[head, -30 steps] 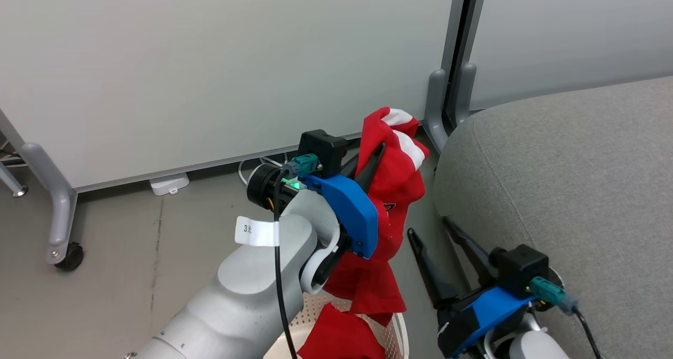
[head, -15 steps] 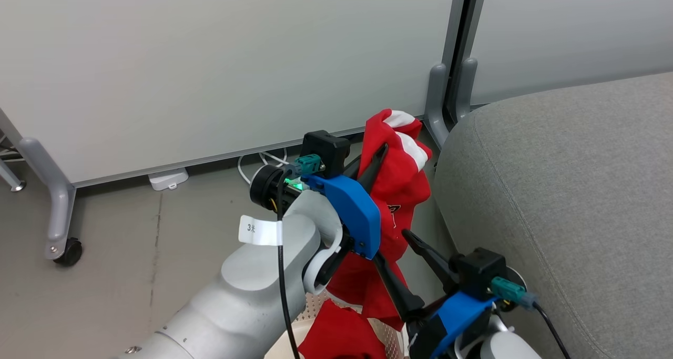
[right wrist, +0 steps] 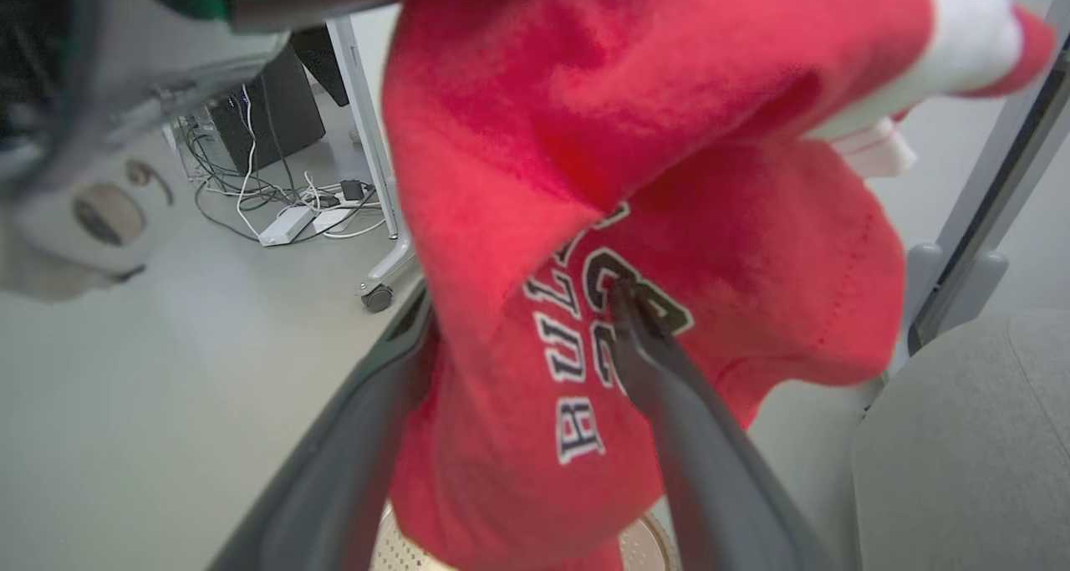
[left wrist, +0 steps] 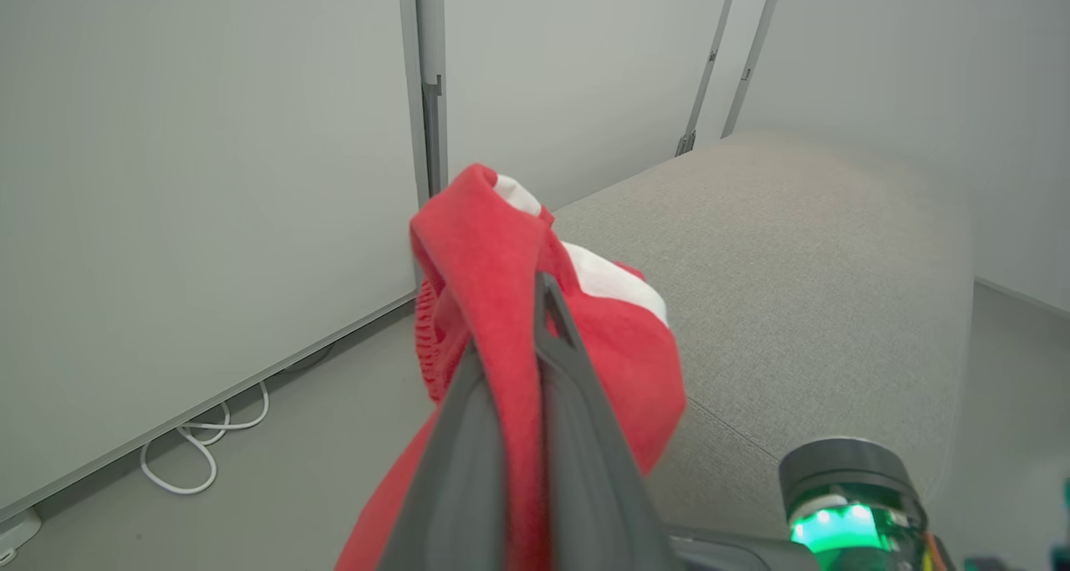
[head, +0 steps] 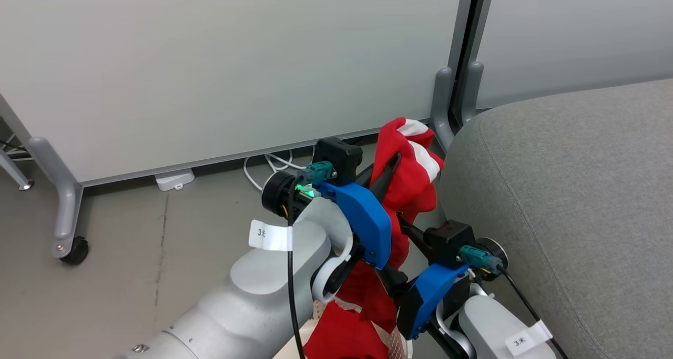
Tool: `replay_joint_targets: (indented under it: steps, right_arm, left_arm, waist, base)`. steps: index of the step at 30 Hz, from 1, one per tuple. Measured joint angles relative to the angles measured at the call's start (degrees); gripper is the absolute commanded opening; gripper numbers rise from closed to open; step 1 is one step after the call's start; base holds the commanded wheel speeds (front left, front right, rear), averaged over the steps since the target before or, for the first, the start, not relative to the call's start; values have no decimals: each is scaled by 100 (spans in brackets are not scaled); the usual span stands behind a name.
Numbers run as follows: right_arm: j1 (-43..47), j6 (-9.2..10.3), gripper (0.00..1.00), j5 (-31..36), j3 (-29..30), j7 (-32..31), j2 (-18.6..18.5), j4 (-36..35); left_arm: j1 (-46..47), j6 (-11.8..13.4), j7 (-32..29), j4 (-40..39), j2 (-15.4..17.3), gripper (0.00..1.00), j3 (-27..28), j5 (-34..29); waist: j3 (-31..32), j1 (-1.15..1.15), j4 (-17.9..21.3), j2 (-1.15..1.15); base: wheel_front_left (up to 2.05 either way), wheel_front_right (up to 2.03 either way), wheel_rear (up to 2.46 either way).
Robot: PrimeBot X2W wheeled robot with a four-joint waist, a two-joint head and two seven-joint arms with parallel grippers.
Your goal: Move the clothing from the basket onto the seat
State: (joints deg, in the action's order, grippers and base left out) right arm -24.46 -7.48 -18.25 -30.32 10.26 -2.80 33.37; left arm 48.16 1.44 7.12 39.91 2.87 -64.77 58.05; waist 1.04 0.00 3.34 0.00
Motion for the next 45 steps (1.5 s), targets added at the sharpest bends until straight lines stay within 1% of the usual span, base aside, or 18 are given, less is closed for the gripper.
replay_joint_targets:
  steps: [1, 2, 3, 4, 11, 16, 28, 45]
  right_arm:
    - [-68, 0, 82, -59, -49, -2, 1, 122]
    - [-124, 0, 34, -113, -96, -1, 2, 247]
    - [-170, 0, 12, -138, -123, 13, 2, 356]
    - [-233, 0, 0, -167, -149, 43, 2, 458]
    - [-536, 0, 0, -267, -266, 152, 1, 976]
    - [-631, 0, 0, -363, -292, 243, 1, 1171]
    - [-814, 0, 0, -426, -390, 355, 1, 1384]
    - [-876, 0, 0, -459, -411, 428, 1, 1480]
  left_arm:
    - [2, 1, 4, -3, 0, 0, -35, 10]
    - [3, 2, 4, -8, 0, 0, -65, 45]
    - [3, 2, 5, -11, 1, 0, -86, 63]
    - [8, 2, 7, -12, 1, 0, -104, 90]
    - [35, 3, 64, 15, 1, 0, -247, 216]
    - [86, 3, 110, 67, 1, 0, -293, 303]
    - [158, 3, 214, 214, 1, 0, -405, 453]
    - [233, -1, 361, 357, 0, 0, -500, 623]
  waist:
    - [5, 0, -6, 0]
    - [9, 0, -14, 0]
    - [13, 0, -22, 0]
    - [17, 0, -29, 0]
    - [58, 0, -60, 0]
    - [60, 0, -52, 0]
    - [15, 0, 8, 0]
    - [-8, 0, 17, 0]
  base:
    - [0, 0, 0]
    - [0, 0, 0]
    - [0, 0, 0]
    - [0, 0, 0]
    - [0, 0, 0]
    - [0, 0, 0]
    - [0, 0, 0]
    - [0, 0, 0]
